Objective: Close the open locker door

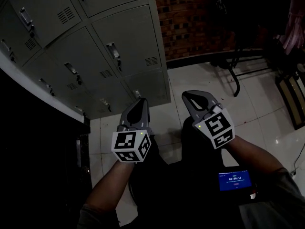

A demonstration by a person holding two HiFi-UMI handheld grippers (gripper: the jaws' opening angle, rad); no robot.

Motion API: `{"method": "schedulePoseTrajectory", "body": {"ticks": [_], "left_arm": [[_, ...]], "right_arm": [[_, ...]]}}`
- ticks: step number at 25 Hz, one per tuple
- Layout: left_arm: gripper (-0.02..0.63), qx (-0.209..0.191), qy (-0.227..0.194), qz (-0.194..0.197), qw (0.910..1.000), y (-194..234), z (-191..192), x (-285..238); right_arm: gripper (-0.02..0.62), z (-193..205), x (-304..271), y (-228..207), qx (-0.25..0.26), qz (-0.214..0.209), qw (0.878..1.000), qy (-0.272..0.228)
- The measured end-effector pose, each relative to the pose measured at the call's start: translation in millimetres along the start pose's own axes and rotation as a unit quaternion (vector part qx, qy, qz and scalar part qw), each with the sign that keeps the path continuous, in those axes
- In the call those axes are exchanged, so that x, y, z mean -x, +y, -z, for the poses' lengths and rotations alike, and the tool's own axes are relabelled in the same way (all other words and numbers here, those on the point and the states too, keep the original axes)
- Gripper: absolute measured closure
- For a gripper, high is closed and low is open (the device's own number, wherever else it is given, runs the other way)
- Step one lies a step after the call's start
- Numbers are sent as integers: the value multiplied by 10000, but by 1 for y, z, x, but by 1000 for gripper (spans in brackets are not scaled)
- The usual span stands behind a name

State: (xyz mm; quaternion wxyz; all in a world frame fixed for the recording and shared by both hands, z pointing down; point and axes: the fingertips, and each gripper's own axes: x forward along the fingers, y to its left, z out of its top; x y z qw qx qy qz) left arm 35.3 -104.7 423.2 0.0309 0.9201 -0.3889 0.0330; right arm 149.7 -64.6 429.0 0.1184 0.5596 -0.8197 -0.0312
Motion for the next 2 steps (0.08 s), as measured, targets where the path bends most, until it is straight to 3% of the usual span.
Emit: {"method": "schedulePoseTrajectory", "body": {"ticks": [2], "left_arm": [[604, 6, -17, -20, 10000, 1, 0, -1]], "right_arm": [[589, 0, -1, -1, 14, -2, 10000, -20]]}}
